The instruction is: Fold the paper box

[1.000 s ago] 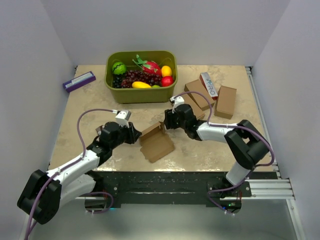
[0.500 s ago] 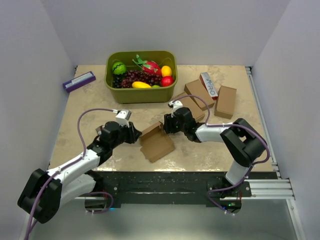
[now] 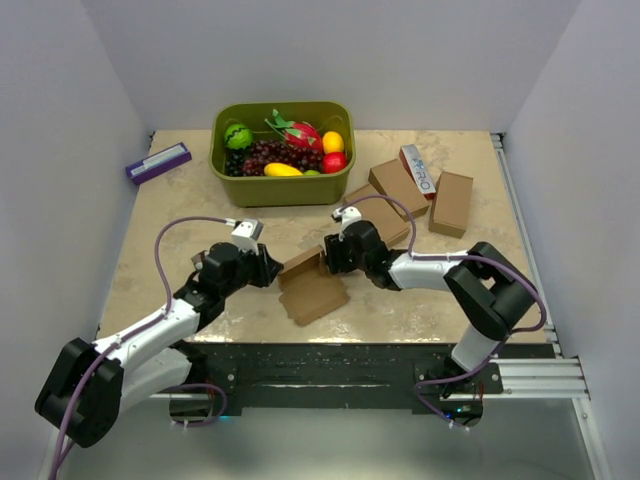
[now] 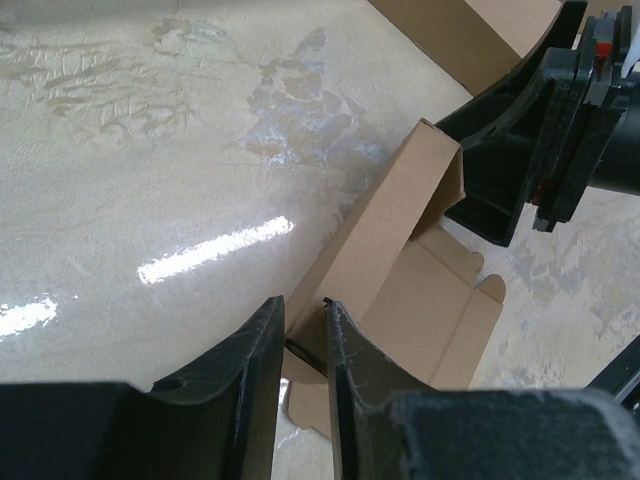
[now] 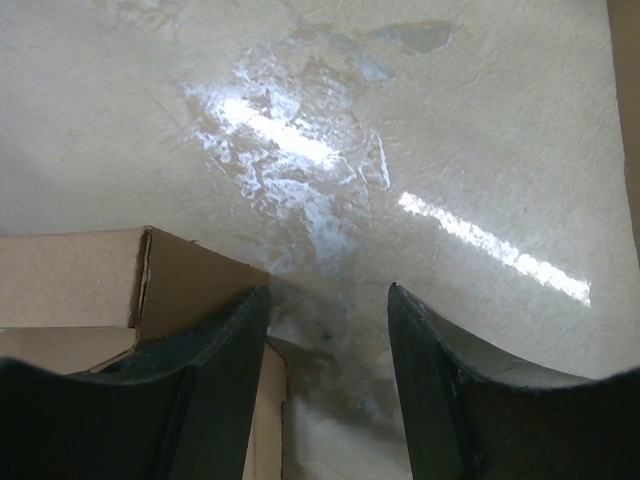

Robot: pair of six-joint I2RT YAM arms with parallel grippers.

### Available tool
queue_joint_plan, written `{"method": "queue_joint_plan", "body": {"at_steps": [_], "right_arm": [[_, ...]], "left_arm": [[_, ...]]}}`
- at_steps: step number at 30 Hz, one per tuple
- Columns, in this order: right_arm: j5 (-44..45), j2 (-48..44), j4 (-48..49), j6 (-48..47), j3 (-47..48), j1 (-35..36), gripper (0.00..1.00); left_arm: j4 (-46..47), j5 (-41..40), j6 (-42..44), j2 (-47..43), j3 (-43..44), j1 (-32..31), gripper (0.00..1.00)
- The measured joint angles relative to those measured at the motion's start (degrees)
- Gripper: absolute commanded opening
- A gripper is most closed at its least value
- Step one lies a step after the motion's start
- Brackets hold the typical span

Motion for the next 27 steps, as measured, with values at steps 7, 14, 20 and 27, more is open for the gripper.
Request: {"method": "queue_joint_plan", "body": {"at_steps": [7, 14, 20, 27], "right_arm": [[-3.3, -6.4, -0.9, 0.7, -5.3, -5.9, 0.63], [-10.1, -10.4, 2.3, -1.7, -9.4, -6.5, 0.63], [-16.2, -10.9, 6.8, -4.2, -10.9, -6.4, 0.57], [-19.2, -10.6, 8.4, -6.8, -10.5, -6.4, 0.54]], "left_arm": [[-0.2, 0.3, 1.0, -0.4, 0.0, 0.0, 0.25], [-0.3, 0.4, 1.2, -0.5, 0.0, 0.0, 0.25], [-0.3, 0.5, 1.2, -0.6, 0.0, 0.0, 0.25], [-0.3, 1.0, 1.8, -0.6, 0.0, 0.0, 0.25]]}}
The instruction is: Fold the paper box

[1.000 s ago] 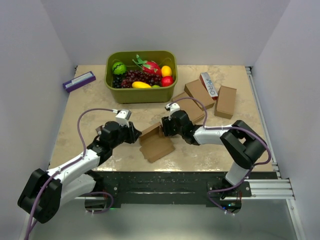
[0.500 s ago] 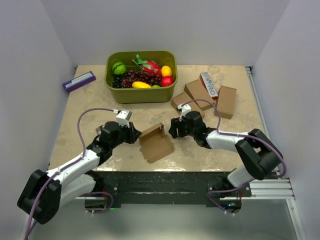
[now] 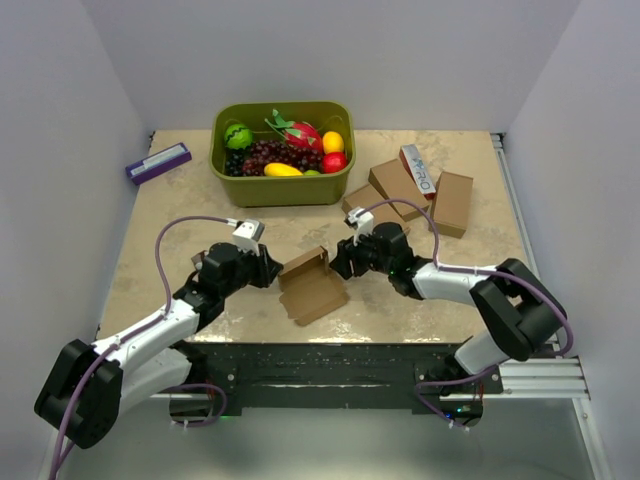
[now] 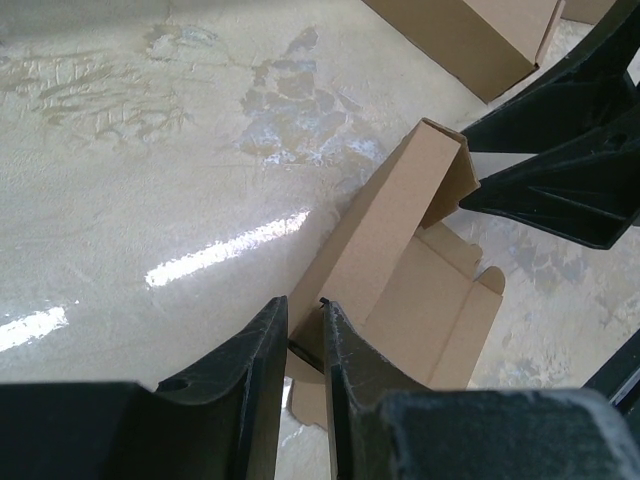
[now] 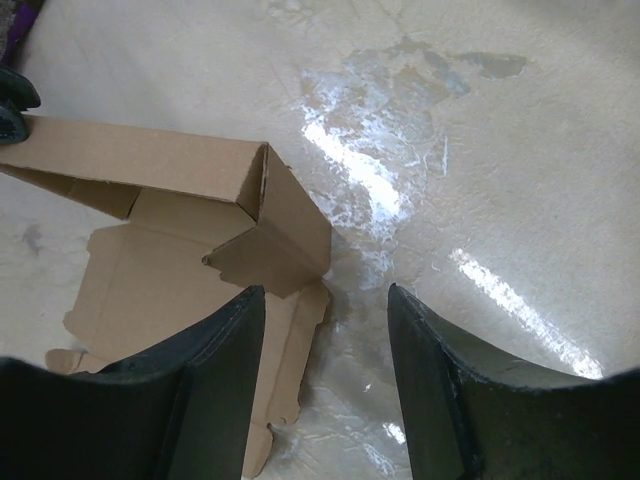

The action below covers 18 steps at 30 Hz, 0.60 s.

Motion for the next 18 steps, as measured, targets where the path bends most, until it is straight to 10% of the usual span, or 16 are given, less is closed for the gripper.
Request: {"method": "queue_joint_plan", "body": {"at_steps": [18], "right_arm": [[-1.8, 8.3, 3.7, -3.9, 6.0, 2.1, 0.54]], "left_arm": [[0.1, 0.9, 0.7, 0.0, 0.0, 0.0, 0.24]]}}
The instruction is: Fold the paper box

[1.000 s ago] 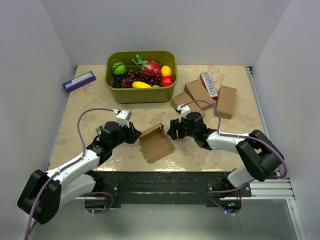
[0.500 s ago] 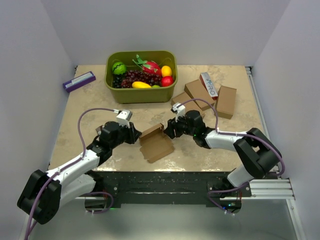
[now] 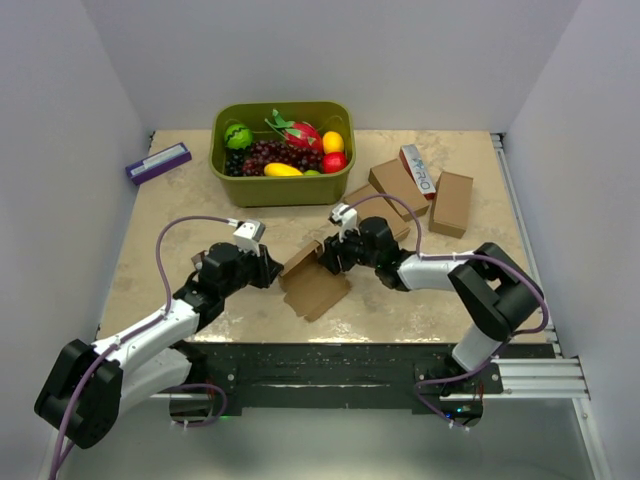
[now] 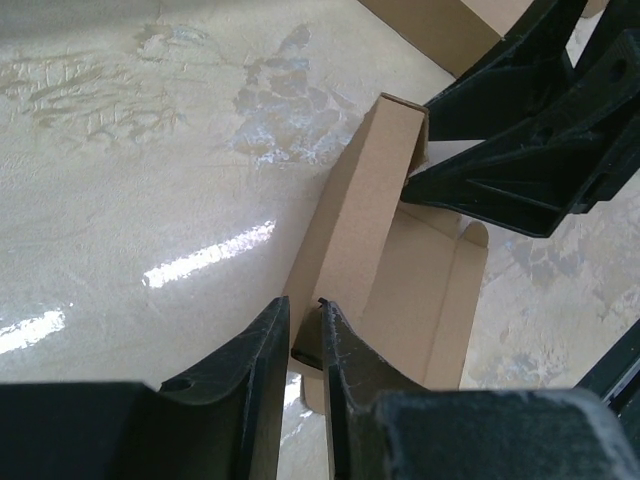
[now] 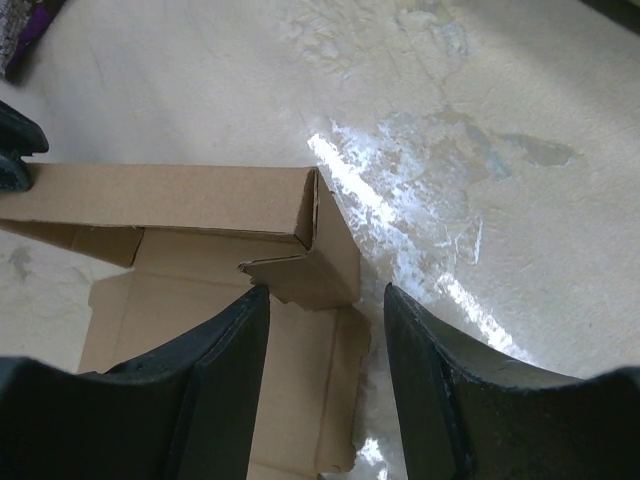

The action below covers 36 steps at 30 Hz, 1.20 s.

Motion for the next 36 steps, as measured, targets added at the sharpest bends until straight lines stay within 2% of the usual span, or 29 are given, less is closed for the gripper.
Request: {"method": "queue_joint_plan", "body": {"at_steps": [9, 13, 18, 19, 22, 27, 30, 36], "right_arm": [[0.0, 3.6, 1.6, -2.4, 3.6, 0.0, 0.55], [-0.2, 4.3, 1.6, -2.9, 4.9, 0.0, 0.56], [0.1, 3.7, 0.6, -1.0, 4.9, 0.0, 0.67], [0.2, 3.0, 0.2, -0.2, 4.6, 0.0, 0.68], [1.7, -1.8, -1.0, 2.7, 1.8, 0.0, 0.69], [8.1, -8.2, -5.7, 6.2, 0.3, 0.0, 0.69], [13.0, -8.0, -9.5, 7.9, 0.4, 0.0, 0.68], [17.7, -5.7, -14.4, 9.2, 0.5, -0.1, 0.58]], "left_arm": [[0.0, 0.0, 0.0, 0.0, 0.0, 0.0, 0.25], [-0.1, 0.2, 0.1, 0.0, 0.0, 0.0, 0.38], [-1.9, 0.2, 0.7, 0.3, 1.0, 0.0, 0.58], [-2.8, 0.2, 1.0, 0.3, 1.6, 0.0, 0.64], [-5.0, -0.1, 1.4, 0.3, 3.5, 0.0, 0.71], [-7.8, -1.0, 0.9, -2.1, 5.0, 0.0, 0.72], [-9.4, -1.3, 0.8, -4.7, 5.0, 0.0, 0.72], [-11.5, 0.0, -1.2, -8.2, 4.8, 0.0, 0.72]]}}
